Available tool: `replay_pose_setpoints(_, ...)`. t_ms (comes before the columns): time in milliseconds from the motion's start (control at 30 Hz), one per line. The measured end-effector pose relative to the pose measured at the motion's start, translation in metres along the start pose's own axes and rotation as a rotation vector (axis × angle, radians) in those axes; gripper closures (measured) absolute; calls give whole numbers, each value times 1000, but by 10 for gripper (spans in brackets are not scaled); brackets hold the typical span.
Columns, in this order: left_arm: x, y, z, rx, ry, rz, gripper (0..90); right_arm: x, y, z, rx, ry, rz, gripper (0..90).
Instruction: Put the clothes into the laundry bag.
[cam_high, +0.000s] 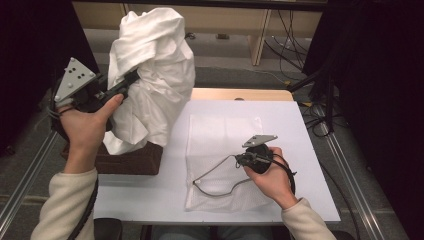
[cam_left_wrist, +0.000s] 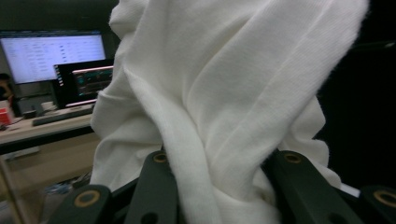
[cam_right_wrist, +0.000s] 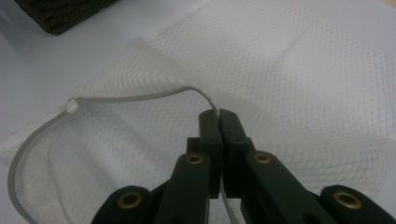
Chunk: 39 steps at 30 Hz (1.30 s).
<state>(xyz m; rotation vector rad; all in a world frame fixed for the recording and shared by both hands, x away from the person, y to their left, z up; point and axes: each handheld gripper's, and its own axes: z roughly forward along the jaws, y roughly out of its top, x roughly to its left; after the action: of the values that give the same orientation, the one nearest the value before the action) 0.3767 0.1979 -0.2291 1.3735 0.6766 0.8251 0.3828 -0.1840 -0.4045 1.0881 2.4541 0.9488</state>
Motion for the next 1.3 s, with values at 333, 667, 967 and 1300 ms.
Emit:
replay_pose_setpoints(333, -51, 44, -7, -80, -195, 25, 704, -5, 0, -2, -20, -2, -17, 900)
replay_pose_setpoints(667, -75, 29, -23, 13, -402, 4, 702, -9, 1, -7, -27, 11, -1, 900)
replay_pose_setpoints(967, -84, -60, -28, 388, -454, -8, 702, -11, 2, -8, -68, -4, 20, 900)
replay_pose_setpoints(1300, -115, -137, 0, 635, -500, -16, 699, -9, 0, -5, -36, -10, 74, 900)
